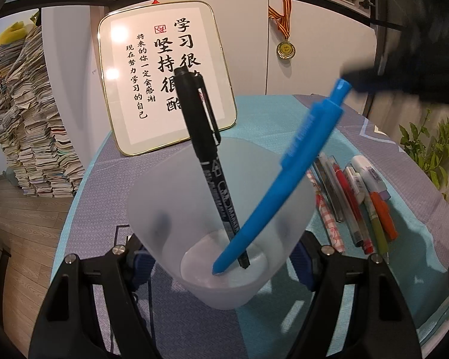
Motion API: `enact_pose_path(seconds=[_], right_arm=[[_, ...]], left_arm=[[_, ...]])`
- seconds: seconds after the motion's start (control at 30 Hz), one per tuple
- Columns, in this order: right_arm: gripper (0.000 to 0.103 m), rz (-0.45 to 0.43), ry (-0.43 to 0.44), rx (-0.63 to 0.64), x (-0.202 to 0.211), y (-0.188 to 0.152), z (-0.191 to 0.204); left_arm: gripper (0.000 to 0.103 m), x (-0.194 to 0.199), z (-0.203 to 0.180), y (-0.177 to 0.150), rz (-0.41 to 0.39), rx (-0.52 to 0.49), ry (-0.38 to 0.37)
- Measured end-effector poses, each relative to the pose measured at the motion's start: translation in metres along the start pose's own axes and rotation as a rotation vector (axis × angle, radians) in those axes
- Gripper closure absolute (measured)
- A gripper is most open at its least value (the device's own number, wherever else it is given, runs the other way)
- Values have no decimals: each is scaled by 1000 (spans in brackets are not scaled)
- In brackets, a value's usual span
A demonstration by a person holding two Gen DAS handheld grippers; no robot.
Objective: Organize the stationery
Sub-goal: 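Lower the black marker into the cup and open the right tool, then grasp the pink checkered pen with the right tool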
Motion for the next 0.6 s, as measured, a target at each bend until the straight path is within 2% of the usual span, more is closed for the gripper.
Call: enact_pose_path(seconds=[0.1,0.2,0.6], right_arm=[[91,105,-57,-35,-37,-10,-19],[91,163,-73,-42,-60,-13,-24],[91,253,-140,-25,-103,-14,-27]], left_arm=[[29,0,0,0,-1,0,2],[29,1,0,0,0,1,2],[29,1,0,0,-1,1,2]])
Point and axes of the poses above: each gripper's, at about its wrist camera, not at the fingertips, and x roughly against the way its jaws point, z to its left, y to its top, the point moved 2 cm from there along -x, roughly the way its jaws point, and after that the axes turned 2 degrees about -x, right-handed, at the moved point
